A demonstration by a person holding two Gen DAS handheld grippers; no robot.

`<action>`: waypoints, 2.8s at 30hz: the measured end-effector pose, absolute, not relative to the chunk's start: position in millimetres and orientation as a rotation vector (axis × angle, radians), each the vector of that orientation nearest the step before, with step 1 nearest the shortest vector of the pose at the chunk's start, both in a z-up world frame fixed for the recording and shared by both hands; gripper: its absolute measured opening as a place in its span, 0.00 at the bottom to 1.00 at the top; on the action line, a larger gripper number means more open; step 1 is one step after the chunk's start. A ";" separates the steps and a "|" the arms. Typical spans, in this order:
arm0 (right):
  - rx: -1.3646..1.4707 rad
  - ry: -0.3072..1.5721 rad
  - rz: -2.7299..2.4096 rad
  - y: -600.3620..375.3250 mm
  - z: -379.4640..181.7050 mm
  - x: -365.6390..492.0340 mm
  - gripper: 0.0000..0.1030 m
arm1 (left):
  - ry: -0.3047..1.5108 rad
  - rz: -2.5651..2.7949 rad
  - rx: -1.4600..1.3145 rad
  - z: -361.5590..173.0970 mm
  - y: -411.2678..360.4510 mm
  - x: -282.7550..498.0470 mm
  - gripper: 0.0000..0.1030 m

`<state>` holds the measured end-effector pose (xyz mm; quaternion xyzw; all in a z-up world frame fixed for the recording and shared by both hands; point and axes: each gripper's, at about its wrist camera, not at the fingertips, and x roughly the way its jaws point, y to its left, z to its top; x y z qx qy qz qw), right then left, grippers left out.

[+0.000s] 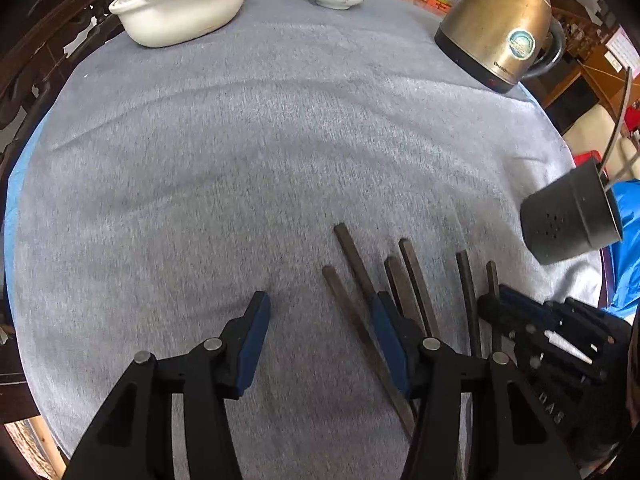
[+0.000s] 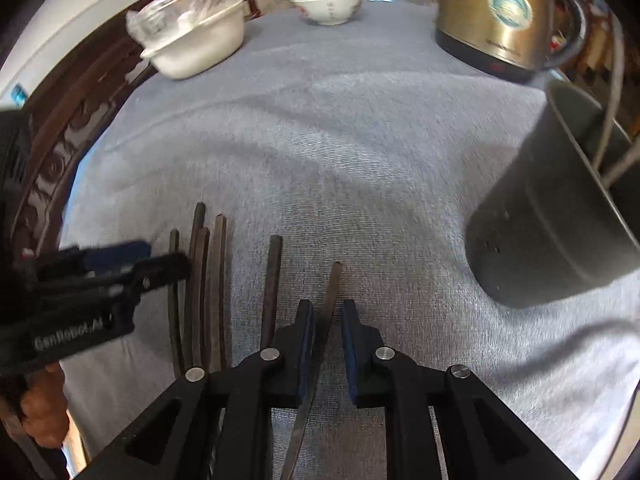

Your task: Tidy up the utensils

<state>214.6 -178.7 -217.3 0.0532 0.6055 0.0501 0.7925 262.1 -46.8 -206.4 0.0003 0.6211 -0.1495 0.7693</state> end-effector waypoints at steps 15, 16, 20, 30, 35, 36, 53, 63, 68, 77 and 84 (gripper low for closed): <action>0.316 0.953 0.177 -228.5 -114.8 175.0 0.06 | 1.161 -0.351 -0.077 -126.6 -37.1 257.3 0.05; 0.322 0.921 0.175 -232.3 -105.3 170.3 0.06 | 1.137 -0.351 -0.075 -116.6 -35.4 254.8 0.05; 0.346 0.773 0.159 -252.4 -62.1 147.8 0.06 | 1.022 -0.370 -0.067 -67.8 -42.4 237.8 0.05; 0.406 0.424 0.043 -320.5 39.5 117.6 0.06 | 0.706 -0.480 -0.021 66.9 -97.5 211.5 0.05; 0.391 0.341 -0.030 -339.2 63.8 120.0 0.06 | 0.601 -0.543 -0.013 106.1 -143.5 215.2 0.05; 0.384 0.336 -0.047 -342.0 64.6 121.7 0.06 | 0.596 -0.552 -0.017 108.5 -149.3 215.5 0.05; 0.439 0.559 -0.084 -364.7 -5.0 134.7 0.09 | 0.837 -0.564 -0.014 12.9 -211.0 239.0 0.12; 0.571 0.496 -0.058 -370.1 -3.1 87.2 0.38 | 0.813 -0.473 0.008 19.0 -131.5 202.8 0.53; 0.545 0.444 -0.006 -352.3 9.7 60.9 0.38 | 0.900 -0.328 0.052 -16.8 -68.7 183.5 0.53; 0.476 0.689 0.149 -263.3 -42.5 64.4 0.35 | 1.113 -0.183 0.069 -98.1 0.9 136.9 0.53; 0.366 0.966 0.219 -202.9 -109.0 116.1 0.27 | 1.113 -0.237 -0.008 -102.5 11.0 133.7 0.53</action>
